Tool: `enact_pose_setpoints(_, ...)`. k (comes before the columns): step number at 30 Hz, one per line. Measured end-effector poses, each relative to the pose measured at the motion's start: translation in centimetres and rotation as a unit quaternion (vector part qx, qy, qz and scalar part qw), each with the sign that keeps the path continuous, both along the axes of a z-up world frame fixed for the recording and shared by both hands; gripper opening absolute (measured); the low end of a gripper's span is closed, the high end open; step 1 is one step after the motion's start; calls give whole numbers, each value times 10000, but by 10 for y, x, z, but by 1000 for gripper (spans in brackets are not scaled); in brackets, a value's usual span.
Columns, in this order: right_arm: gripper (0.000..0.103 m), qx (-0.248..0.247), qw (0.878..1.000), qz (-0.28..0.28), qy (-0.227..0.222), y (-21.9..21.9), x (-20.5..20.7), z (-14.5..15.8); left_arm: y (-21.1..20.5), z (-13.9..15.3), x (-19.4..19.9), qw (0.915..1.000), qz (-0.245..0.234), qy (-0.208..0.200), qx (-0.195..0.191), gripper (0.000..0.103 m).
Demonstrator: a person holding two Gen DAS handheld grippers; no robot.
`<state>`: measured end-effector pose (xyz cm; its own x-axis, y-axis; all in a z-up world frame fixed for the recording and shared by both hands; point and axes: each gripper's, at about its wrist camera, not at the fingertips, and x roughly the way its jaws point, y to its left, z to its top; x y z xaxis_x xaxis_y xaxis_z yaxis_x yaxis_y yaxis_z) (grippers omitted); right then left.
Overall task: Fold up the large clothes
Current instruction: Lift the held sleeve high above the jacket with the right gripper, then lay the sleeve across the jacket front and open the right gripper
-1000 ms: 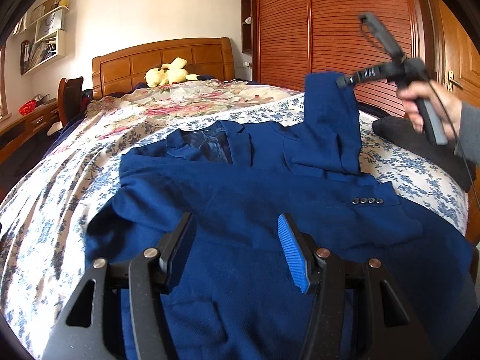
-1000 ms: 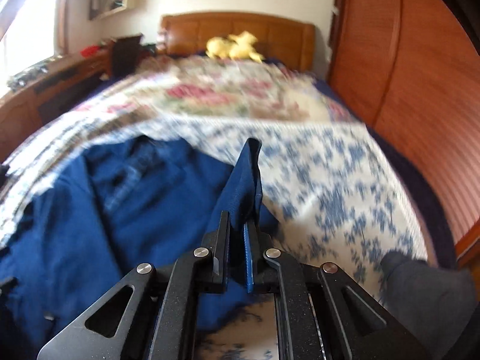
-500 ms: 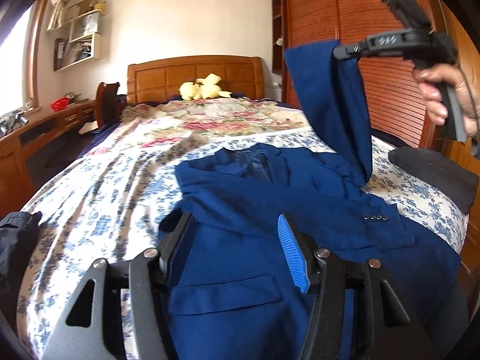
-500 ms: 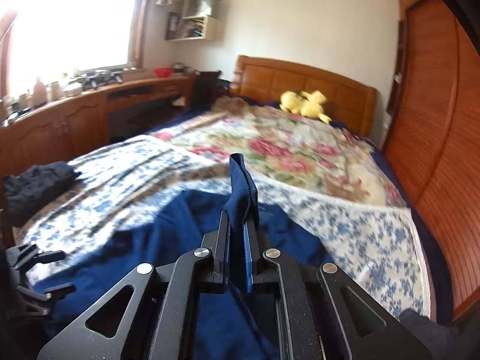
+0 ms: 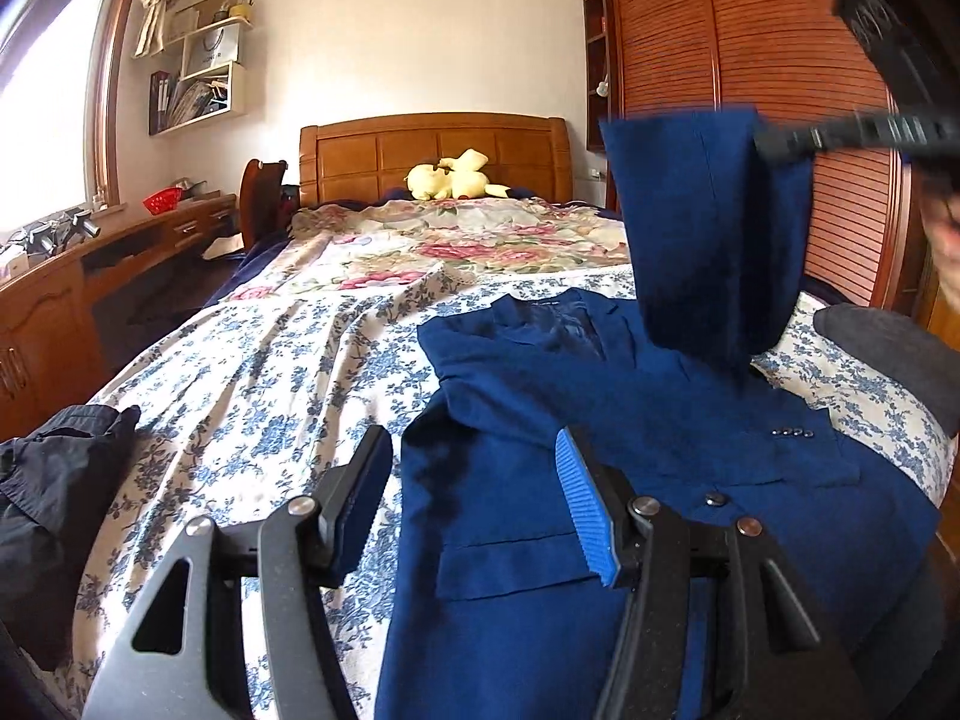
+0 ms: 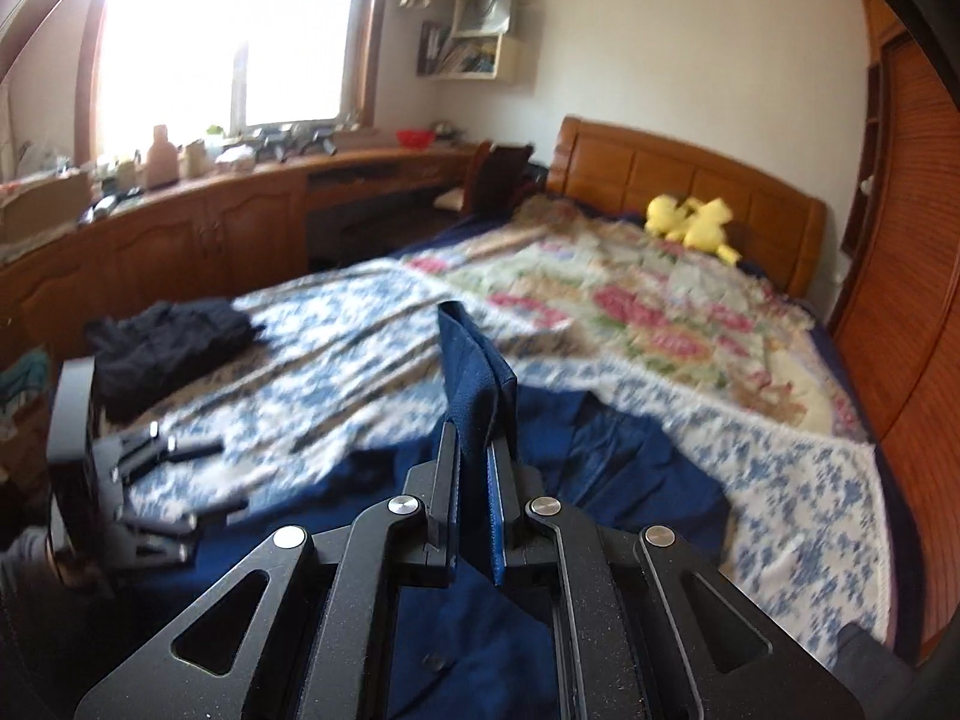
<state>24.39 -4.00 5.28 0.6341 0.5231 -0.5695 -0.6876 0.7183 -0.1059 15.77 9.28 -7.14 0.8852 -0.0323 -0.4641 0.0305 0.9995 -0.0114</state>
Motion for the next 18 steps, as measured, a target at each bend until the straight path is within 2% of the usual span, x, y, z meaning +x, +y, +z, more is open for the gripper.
enact_pose_setpoints(9,5,-74,9949,105,1000,6,-20,-97,0,-6,3,10000,10,42,10,56)
enact_pose_setpoints(14,7,-174,9914,139,1291,11,-30,-122,-1,-9,4,9999,-34,91,35,56)
enact_pose_setpoints(16,9,-348,9917,139,1229,12,-36,-122,-3,-11,4,9999,-61,86,85,56)
enact_pose_setpoints(18,9,-297,9923,224,1182,10,-43,-116,-4,-11,4,9999,-88,87,71,56)
